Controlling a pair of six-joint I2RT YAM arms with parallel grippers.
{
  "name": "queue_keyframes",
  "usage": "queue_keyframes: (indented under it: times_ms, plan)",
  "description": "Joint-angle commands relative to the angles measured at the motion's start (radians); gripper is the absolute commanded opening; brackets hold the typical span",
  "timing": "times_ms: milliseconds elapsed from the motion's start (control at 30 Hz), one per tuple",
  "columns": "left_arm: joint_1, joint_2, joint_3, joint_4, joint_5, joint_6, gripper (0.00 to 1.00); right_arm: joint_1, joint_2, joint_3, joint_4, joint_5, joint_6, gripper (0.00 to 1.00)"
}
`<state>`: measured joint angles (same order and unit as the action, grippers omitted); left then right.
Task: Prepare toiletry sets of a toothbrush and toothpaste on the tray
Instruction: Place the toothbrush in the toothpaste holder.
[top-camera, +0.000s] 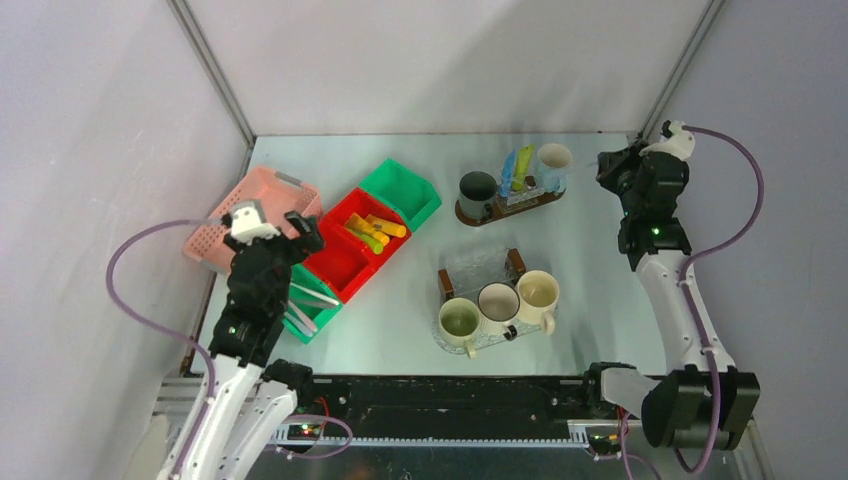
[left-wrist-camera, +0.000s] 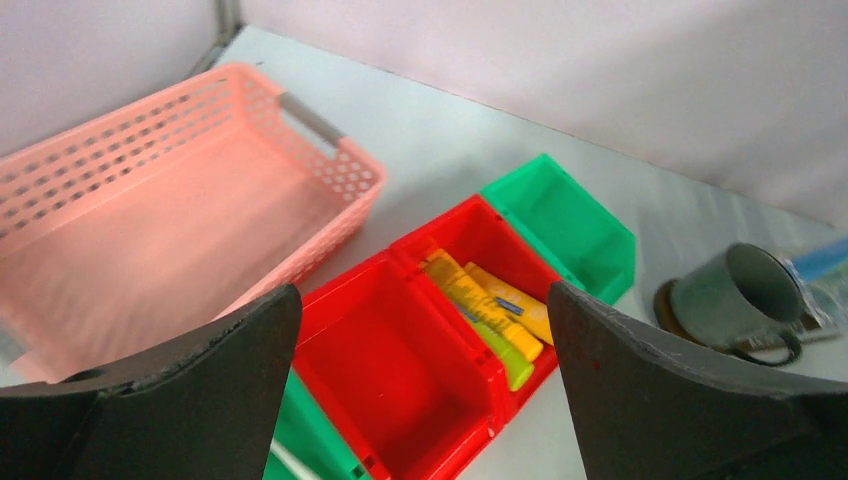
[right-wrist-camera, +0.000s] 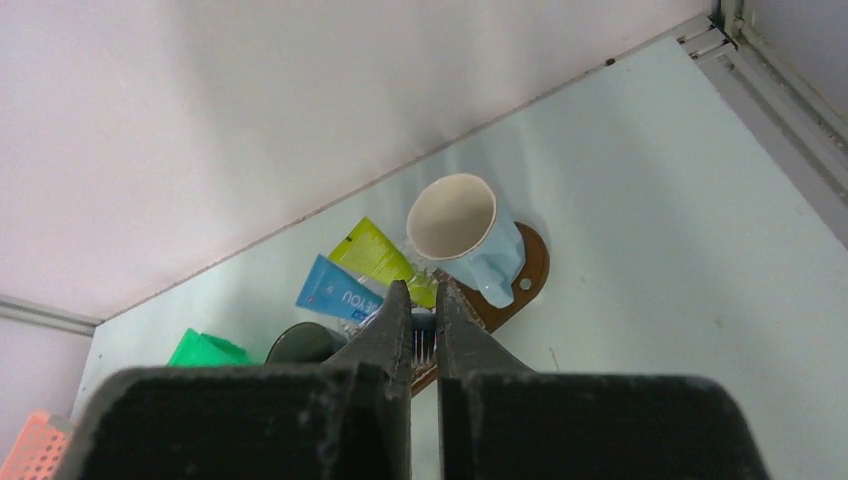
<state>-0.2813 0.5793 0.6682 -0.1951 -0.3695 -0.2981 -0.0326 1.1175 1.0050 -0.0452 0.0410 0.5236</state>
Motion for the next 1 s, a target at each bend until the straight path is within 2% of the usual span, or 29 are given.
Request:
queue_keyframes:
  times_ms: [0, 233, 367, 667, 967]
  plan:
    - [0.068, -0.123, -0.057, -0.071, -0.133, -0.113, 1.0, -0.012, 0.064, 0.0, 0.155, -0.009, 0.017, 0.0]
    - [0.084, -0.316, -0.127, -0.141, -0.273, -0.087, 1.0, -0.012, 0.165, 0.015, 0.218, -0.062, 0.042, 0.0]
    - [0.085, -0.375, -0.149, -0.138, -0.297, -0.052, 1.0, -0.012, 0.217, 0.021, 0.235, -0.086, 0.063, 0.0]
    - [0.089, -0.345, -0.186, -0.057, -0.292, -0.015, 1.0, -0.006, 0.287, 0.023, 0.247, -0.123, 0.087, 0.0]
    - [0.091, -0.344, -0.194, -0.052, -0.283, -0.011, 0.99, 0.031, 0.341, 0.023, 0.299, -0.047, 0.019, 0.0]
